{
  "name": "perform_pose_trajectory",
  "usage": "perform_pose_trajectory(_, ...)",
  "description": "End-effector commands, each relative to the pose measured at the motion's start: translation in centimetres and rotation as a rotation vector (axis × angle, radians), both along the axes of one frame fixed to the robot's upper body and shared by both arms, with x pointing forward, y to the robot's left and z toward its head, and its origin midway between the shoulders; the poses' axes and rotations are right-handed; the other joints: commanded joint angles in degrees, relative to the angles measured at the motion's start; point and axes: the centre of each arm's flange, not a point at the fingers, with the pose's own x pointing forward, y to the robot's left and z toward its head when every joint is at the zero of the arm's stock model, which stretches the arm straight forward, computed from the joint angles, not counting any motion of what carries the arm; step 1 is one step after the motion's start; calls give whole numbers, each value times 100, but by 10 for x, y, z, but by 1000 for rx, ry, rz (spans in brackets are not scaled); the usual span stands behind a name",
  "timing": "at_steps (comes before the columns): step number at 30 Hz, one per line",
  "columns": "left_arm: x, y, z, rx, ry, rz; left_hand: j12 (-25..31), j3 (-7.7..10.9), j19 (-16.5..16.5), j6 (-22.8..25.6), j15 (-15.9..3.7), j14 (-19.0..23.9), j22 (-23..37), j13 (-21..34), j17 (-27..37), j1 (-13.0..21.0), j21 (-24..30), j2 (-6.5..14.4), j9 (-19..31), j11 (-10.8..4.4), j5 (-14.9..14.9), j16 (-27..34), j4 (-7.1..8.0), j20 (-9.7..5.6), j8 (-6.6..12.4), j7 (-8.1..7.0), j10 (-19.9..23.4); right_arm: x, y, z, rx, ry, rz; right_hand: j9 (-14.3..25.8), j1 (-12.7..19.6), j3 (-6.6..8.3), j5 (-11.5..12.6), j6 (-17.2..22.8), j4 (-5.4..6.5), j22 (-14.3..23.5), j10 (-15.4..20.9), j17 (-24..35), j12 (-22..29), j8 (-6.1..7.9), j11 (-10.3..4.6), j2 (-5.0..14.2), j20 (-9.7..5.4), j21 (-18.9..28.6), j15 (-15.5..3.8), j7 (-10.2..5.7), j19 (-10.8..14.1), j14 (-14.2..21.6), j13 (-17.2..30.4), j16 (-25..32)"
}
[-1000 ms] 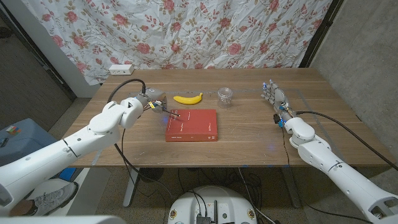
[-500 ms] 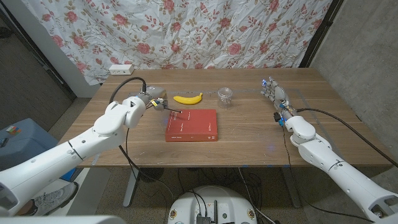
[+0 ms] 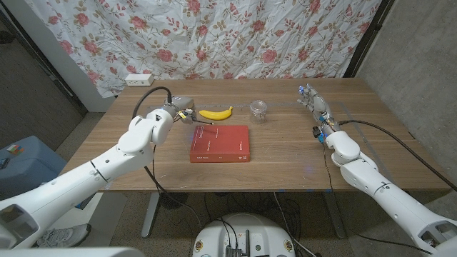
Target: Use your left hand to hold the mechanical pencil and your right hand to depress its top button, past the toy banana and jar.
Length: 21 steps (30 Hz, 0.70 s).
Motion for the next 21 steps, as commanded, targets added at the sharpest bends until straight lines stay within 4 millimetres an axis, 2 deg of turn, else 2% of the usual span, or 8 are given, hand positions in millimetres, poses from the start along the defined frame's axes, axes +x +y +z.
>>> perform_pose_trajectory(1,10,-20,-1,-85,-21,-4,22,-32,57,71,-1019,69,29,36,25,20,16,65,20,-18,19,48,9,-465,23,-12,94,-4,3,11,-22,-69,-12,29,46,27,-5,32,-40,18,46,6,35,-13,16,48,-5,12,-5,-56,53,52,18,30)
perform_pose_trajectory(10,8,-30,-4,-173,-37,-11,19,-45,61,70,-1018,90,30,37,25,23,15,60,22,-18,19,46,8,-456,19,-16,110,-13,2,12,-30,-111,-32,27,47,28,-12,-8,-62,18,40,10,25,-31,10,39,-14,3,-19,-89,38,54,17,37)
perform_pose_trajectory(21,6,-48,-5,-262,-51,-35,11,-66,58,69,-1017,122,31,39,24,25,9,58,26,-19,20,43,10,-452,12,-13,132,-24,-1,9,-73,-143,-43,25,42,36,-17,-92,-78,17,29,8,16,-57,42,29,-17,-4,-20,-207,19,60,17,36)
